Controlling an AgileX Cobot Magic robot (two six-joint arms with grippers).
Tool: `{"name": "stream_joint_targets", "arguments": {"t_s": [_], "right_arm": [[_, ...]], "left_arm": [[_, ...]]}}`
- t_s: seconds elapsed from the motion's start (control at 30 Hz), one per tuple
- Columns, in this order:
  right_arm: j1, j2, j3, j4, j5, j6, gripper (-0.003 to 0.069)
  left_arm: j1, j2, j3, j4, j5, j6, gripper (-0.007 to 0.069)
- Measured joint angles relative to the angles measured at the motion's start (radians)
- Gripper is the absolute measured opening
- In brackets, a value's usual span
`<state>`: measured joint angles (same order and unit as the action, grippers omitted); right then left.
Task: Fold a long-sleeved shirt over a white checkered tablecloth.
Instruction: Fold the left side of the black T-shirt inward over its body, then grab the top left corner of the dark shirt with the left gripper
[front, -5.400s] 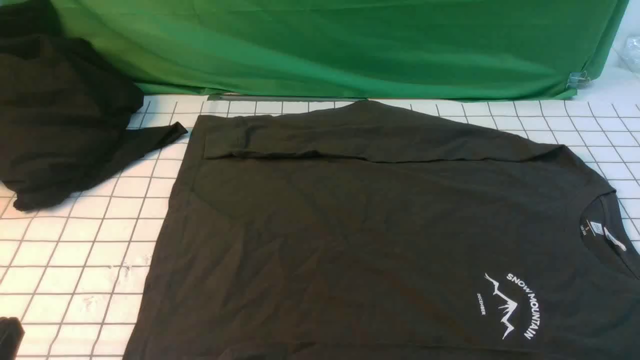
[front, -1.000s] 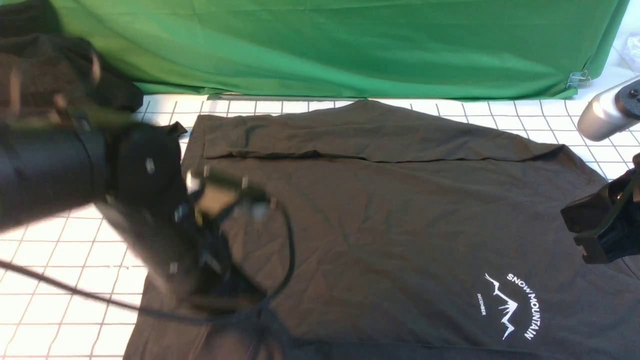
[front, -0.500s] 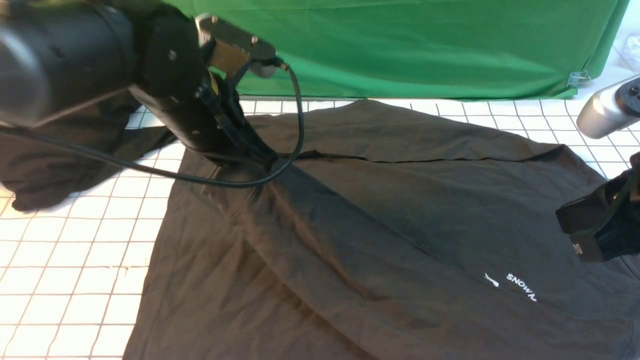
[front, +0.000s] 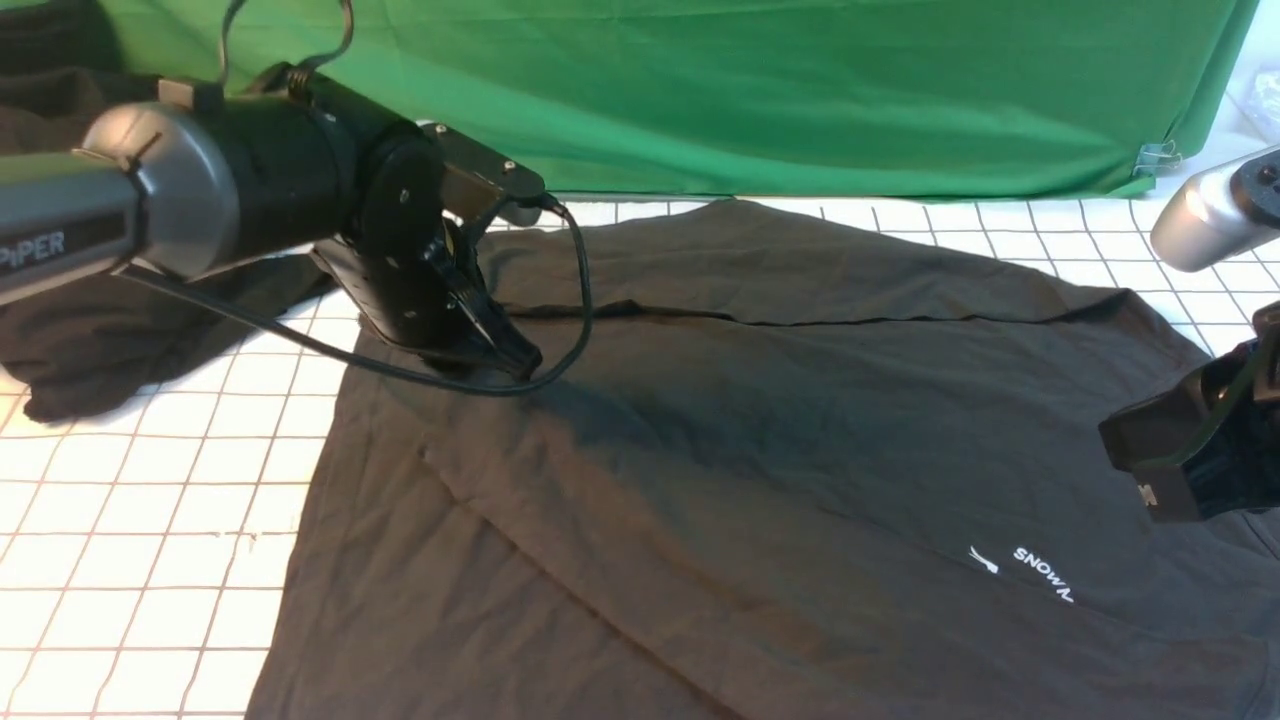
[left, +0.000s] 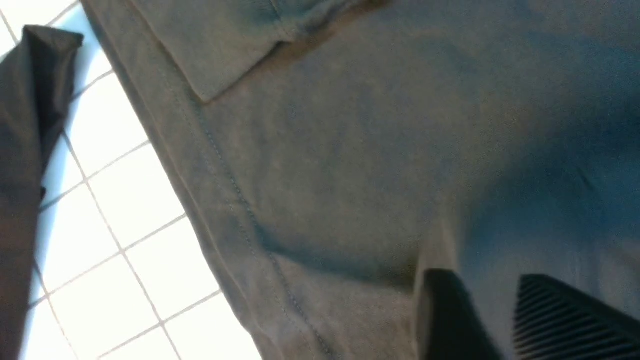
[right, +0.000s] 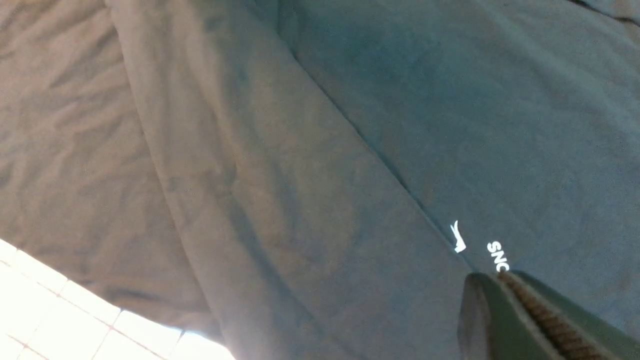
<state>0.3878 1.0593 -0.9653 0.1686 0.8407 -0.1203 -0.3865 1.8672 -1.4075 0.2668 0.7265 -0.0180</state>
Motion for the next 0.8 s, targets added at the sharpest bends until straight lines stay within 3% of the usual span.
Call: {"name": "stream_joint_targets", "arguments": {"t_s": [0.1,0.23,0.43,0.8], "right_arm": [[0.000,0.000,0.000,0.000,0.001,0.000,0.0000],[0.000,-0.001,0.000,0.001,0.007,0.000,0.0000],[0.000,-0.001,0.000,0.001,0.026,0.000,0.0000],[0.000,-0.001,0.000,0.001,0.043,0.000,0.0000]], "left_arm": [[0.011,0.001,-0.032,0.032,0.053,-0.051,0.0404],[0.074,0.014,-0.123,0.009,0.065,-0.134,0.0478],[0.194,0.121,-0.318,-0.129,0.009,-0.089,0.0470],[0.248,0.342,-0.412,-0.204,-0.140,-0.116,0.0408]]}}
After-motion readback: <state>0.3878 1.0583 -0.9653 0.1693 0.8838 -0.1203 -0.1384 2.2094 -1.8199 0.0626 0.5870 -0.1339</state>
